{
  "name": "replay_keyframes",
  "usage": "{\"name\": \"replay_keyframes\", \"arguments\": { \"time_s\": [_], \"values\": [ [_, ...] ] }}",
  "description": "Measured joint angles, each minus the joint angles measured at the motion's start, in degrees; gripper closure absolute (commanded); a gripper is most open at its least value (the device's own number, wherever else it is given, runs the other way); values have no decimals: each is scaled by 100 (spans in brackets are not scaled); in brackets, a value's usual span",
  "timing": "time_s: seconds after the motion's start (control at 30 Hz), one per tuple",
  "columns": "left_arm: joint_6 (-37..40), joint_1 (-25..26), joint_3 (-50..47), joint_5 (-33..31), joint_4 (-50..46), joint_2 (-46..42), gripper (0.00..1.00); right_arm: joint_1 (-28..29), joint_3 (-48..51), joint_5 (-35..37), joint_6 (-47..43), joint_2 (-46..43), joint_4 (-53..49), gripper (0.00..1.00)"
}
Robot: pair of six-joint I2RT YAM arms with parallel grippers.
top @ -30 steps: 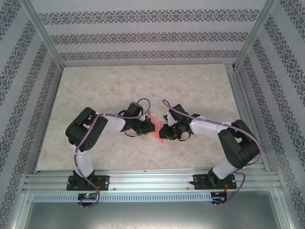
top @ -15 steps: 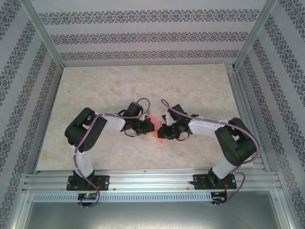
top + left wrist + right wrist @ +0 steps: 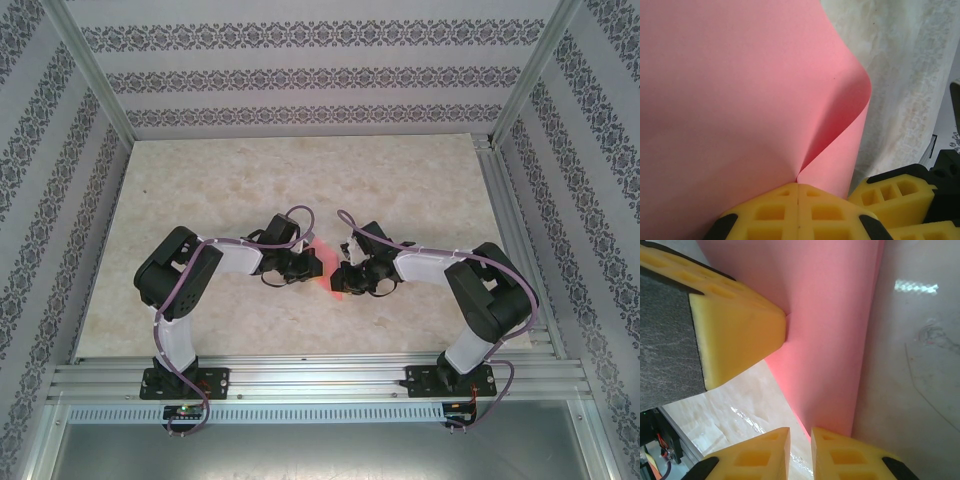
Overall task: Fold a paper plane with a square sheet of paper (pick it up from the middle)
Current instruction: Third fold the triangle at the center of the table.
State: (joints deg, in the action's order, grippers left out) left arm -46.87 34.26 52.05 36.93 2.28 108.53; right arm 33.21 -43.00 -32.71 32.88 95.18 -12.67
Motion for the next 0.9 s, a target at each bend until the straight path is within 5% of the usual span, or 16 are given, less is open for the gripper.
{"name": "replay_keyframes", "arguments": {
  "time_s": [0.9],
  "values": [
    [564,-13,280,-234,-802,-105,100,-74,214,-387,214,-229,376,76]
  ]
}}
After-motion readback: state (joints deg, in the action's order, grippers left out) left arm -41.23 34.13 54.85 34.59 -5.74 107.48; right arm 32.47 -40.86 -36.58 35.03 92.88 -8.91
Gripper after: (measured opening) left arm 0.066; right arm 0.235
